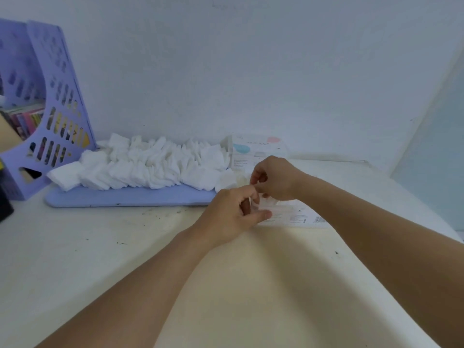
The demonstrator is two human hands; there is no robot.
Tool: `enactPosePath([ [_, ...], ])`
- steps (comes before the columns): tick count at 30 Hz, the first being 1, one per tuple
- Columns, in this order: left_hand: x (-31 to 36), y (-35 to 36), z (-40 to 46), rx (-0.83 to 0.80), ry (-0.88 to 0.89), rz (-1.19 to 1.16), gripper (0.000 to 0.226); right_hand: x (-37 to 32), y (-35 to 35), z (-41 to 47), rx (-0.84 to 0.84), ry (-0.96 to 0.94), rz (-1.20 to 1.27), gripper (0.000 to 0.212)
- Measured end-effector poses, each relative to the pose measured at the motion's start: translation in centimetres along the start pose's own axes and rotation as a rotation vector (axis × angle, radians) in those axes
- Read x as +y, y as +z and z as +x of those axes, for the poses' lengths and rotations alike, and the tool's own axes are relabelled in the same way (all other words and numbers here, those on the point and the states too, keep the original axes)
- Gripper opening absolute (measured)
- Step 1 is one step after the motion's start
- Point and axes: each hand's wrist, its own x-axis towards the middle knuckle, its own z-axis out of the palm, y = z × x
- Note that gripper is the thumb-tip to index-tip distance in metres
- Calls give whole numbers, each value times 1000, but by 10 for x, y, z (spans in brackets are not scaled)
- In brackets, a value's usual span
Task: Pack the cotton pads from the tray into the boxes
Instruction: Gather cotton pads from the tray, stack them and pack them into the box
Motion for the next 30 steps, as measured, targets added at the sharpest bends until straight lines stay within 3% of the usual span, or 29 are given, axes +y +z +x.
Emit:
enactPosePath([
  [4,10,-13,-1,-4,-69,-160,19,-1,-11,-1,52,-19,-110,10],
  [5,10,-20,1,109,-80,-212,14,-6,-15,-2,180,-48,-141,11],
  [7,3,-41,6,489,-61,-135,9,-28,-22,-4,454,-133,-59,13],
  [8,-4,-54,8,668,-68,-49,10,-41,-22,1,457,-164,15,15],
  [10,-20,-74,4,825,-157,105,8,-67,-16,19,192,-150,7,24],
  [12,-33,-83,-3,771,-251,213,6,-80,0,46,-47,-80,-192,33],
  [16,-43,-79,-6,635,-197,324,9,-74,21,81,-174,-3,-488,19],
  [21,-45,-70,2,588,-165,350,8,-70,17,92,-261,127,-382,27],
  [24,-46,-69,4,588,-157,365,8,-70,7,86,-221,134,-422,34],
  [27,-44,-68,4,631,-133,315,11,-63,-11,77,-148,157,-224,36],
  [30,-30,-72,8,705,-190,-45,20,-57,-33,62,39,146,86,27],
])
